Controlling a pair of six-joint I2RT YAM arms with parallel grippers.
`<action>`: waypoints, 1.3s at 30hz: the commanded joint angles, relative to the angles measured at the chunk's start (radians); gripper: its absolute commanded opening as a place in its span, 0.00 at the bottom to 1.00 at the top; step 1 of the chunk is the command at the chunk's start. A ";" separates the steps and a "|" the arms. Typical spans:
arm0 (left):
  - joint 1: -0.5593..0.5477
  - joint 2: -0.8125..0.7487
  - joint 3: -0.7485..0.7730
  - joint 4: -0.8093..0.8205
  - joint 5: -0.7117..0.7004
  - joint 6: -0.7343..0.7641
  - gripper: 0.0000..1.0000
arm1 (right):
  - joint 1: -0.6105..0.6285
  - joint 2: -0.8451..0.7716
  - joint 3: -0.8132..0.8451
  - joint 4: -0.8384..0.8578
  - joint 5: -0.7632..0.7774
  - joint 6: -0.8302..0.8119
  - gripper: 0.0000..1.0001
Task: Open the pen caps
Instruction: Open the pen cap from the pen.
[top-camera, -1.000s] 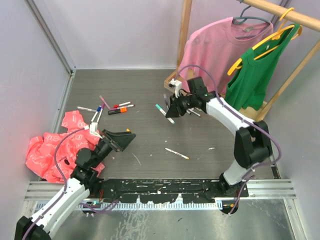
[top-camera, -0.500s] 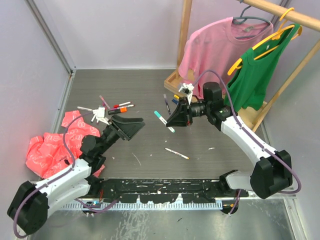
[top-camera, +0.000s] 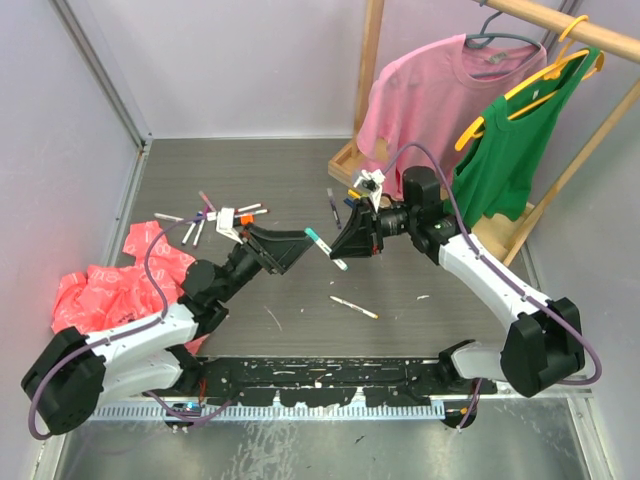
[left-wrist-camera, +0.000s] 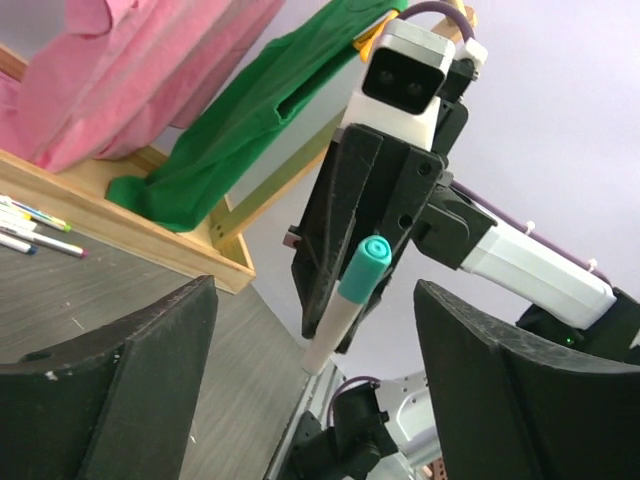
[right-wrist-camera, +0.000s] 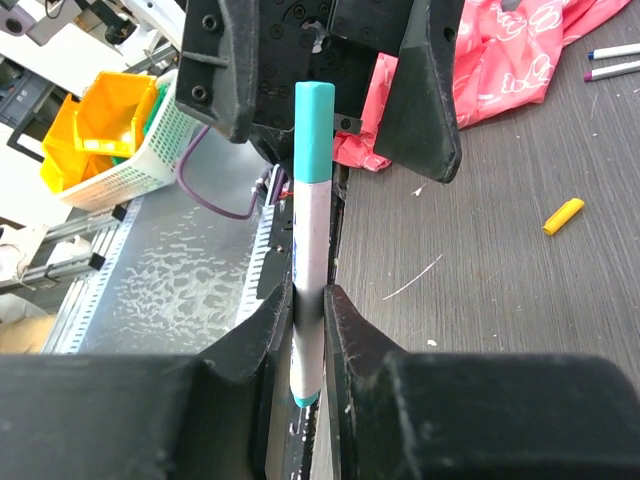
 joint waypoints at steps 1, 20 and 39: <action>-0.008 0.002 0.062 0.043 -0.053 0.025 0.76 | 0.017 0.014 0.002 0.048 -0.018 0.003 0.01; -0.029 0.072 0.084 0.042 -0.029 -0.014 0.29 | 0.032 0.044 0.022 -0.030 0.007 -0.063 0.01; -0.066 0.113 0.080 0.033 -0.075 0.146 0.00 | 0.066 0.048 -0.006 -0.010 0.082 -0.036 0.58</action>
